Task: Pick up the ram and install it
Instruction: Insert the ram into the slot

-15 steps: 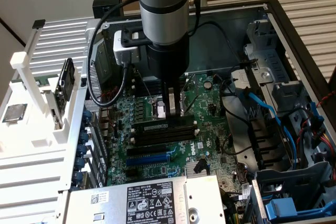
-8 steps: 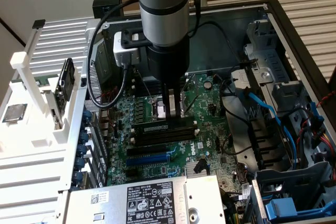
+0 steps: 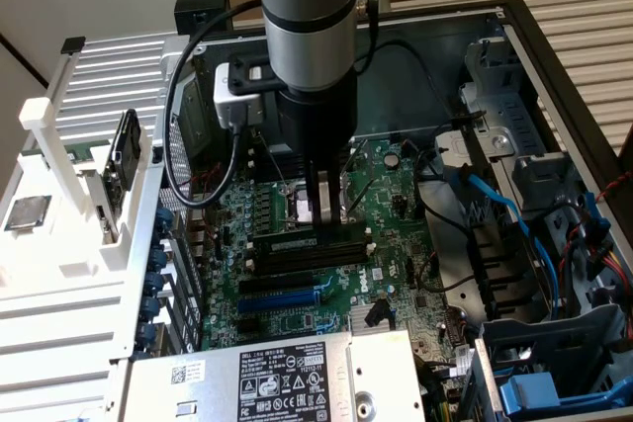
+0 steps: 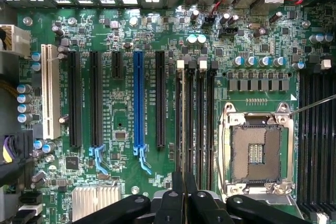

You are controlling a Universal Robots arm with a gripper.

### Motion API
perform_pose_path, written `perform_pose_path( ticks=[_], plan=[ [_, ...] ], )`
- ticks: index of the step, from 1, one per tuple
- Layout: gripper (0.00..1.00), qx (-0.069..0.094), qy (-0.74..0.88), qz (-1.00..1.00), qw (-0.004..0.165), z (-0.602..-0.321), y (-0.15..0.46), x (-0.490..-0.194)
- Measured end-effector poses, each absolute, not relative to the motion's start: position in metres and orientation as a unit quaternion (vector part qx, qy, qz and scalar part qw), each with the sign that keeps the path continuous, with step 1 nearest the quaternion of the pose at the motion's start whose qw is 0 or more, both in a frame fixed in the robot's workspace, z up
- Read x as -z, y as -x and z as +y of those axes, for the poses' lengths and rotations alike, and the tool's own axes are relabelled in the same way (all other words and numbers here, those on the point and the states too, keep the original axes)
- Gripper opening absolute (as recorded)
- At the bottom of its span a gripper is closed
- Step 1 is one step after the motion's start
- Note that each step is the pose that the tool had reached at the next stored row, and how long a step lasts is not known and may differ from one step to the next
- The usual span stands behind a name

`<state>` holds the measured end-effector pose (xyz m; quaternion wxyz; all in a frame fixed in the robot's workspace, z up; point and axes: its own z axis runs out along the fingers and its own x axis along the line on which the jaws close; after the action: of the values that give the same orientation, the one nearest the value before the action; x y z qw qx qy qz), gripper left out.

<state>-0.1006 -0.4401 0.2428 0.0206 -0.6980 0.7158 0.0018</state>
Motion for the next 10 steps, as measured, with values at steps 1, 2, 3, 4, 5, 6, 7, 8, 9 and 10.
perform_pose_path(
  ticks=[1, 2, 3, 4, 5, 6, 7, 8, 9, 10],
  plan=[
    [0.12, -0.002, 0.698, 0.716, 0.02, -0.4401, 0.1006, -0.2423],
    [0.12, -0.002, 0.698, 0.716, 0.02, -0.4401, 0.1006, -0.242],
    [0.12, -0.001, 0.698, 0.715, 0.02, -0.4401, 0.1006, -0.2417],
    [0.12, -0.001, 0.699, 0.715, 0.02, -0.44, 0.1005, -0.2412],
    [0.12, -0.001, 0.699, 0.715, 0.02, -0.4398, 0.1006, -0.2409],
    [0.12, -0.001, 0.699, 0.715, 0.02, -0.4396, 0.1006, -0.2406],
    [0.12, -0.001, 0.7, 0.714, 0.019, -0.4396, 0.1005, -0.2405],
    [0.12, 0.0, 0.7, 0.714, 0.019, -0.4396, 0.1006, -0.2405],
    [0.12, 0.0, 0.701, 0.713, 0.019, -0.4395, 0.1006, -0.2404],
    [0.12, 0.0, 0.701, 0.712, 0.019, -0.4394, 0.1006, -0.2402]
  ],
)
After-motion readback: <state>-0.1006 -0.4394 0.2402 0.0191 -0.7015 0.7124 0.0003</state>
